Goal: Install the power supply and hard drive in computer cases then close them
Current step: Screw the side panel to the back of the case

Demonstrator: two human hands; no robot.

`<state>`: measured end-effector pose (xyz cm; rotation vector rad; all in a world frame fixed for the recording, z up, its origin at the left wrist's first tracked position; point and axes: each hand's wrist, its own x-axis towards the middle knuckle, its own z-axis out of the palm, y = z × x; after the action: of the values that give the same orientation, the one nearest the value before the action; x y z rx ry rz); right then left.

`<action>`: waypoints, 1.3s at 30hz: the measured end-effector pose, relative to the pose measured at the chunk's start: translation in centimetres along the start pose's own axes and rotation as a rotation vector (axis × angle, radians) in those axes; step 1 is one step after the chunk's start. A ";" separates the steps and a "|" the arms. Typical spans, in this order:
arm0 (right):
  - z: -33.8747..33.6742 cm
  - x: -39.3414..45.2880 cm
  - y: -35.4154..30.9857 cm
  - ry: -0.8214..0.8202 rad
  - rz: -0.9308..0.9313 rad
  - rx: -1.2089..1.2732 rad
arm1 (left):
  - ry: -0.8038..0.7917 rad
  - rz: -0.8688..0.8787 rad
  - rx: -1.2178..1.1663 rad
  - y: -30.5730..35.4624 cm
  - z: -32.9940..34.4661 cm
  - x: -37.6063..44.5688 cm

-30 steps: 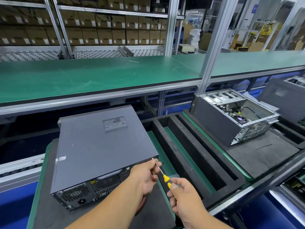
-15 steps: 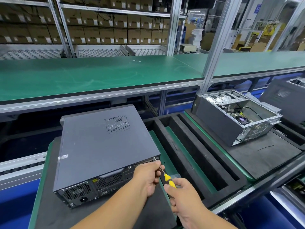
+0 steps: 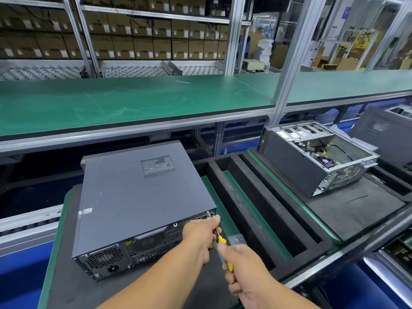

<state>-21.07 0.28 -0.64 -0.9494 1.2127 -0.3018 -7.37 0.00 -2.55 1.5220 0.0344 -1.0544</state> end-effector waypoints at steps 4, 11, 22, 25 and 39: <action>0.1 0.0 -0.1 0.070 -0.030 -0.057 | 0.083 0.035 0.028 0.1 0.3 0.0; -0.1 -0.1 -0.6 -0.108 0.256 0.314 | -0.080 -0.014 0.042 -0.8 0.0 -0.5; -0.3 0.4 -0.1 -0.070 0.214 0.314 | -0.032 -0.047 -0.070 -0.1 -1.4 -1.7; -0.4 0.1 0.0 -0.208 0.332 0.503 | 0.004 -0.036 -0.110 -0.8 -2.9 -1.9; -0.9 2.2 -1.8 -0.228 0.336 0.422 | 0.048 0.040 -0.142 0.7 -5.1 -5.9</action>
<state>-20.54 -2.65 -0.78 -0.3936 1.0235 -0.1653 -7.47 6.97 0.91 1.4142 0.1094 -0.9628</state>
